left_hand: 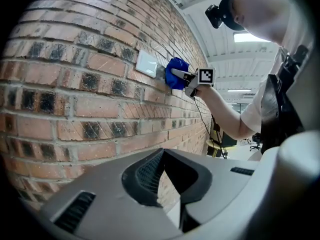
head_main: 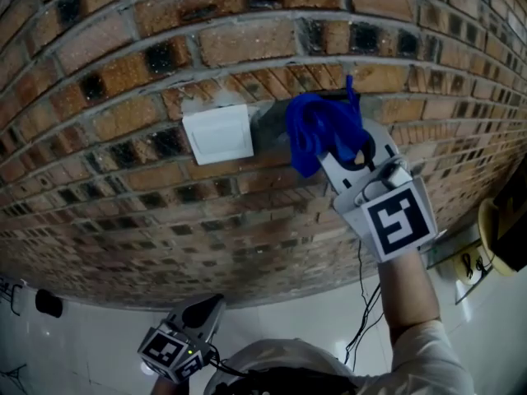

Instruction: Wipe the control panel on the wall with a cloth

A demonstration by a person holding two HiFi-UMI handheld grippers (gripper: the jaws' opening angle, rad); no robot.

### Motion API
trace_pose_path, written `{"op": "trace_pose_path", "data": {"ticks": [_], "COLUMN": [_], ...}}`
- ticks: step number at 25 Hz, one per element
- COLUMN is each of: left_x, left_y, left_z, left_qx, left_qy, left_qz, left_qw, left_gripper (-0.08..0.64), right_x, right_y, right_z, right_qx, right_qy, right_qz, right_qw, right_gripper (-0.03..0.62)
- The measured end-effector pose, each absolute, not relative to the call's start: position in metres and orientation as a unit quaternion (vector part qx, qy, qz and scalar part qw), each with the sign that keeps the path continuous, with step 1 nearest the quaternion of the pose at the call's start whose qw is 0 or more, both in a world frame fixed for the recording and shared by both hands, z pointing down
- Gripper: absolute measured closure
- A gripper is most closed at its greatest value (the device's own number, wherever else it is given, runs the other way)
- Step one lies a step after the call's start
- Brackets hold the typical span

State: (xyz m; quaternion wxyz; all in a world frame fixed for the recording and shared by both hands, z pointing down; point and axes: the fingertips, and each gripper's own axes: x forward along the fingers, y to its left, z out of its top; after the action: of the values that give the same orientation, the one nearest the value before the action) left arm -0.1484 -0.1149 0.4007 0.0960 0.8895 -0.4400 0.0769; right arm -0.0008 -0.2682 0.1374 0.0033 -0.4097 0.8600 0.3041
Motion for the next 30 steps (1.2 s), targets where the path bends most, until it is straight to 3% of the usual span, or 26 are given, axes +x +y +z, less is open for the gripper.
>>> {"op": "trace_pose_path", "data": {"ticks": [11, 16, 30], "left_x": [-0.137, -0.133, -0.141], "left_y": [-0.119, -0.12, -0.116], "left_z": [0.402, 0.402, 0.402], "left_qx": [0.898, 0.901, 0.894], "left_qy": [-0.423, -0.416, -0.431], "left_qz": [0.082, 0.081, 0.078], "left_qw": [0.093, 0.094, 0.094], "left_gripper": [0.557, 0.556, 0.556], "right_x": [0.114, 0.128, -0.016], "right_y": [-0.302, -0.312, -0.267], "right_z": [0.143, 0.149, 0.148], "right_qx": [-0.509, -0.517, -0.392], "right_qy": [0.808, 0.81, 0.866], "right_qz": [0.296, 0.276, 0.309], "right_qw": [-0.017, -0.014, -0.013], "right_gripper": [0.503, 0.503, 0.503]}}
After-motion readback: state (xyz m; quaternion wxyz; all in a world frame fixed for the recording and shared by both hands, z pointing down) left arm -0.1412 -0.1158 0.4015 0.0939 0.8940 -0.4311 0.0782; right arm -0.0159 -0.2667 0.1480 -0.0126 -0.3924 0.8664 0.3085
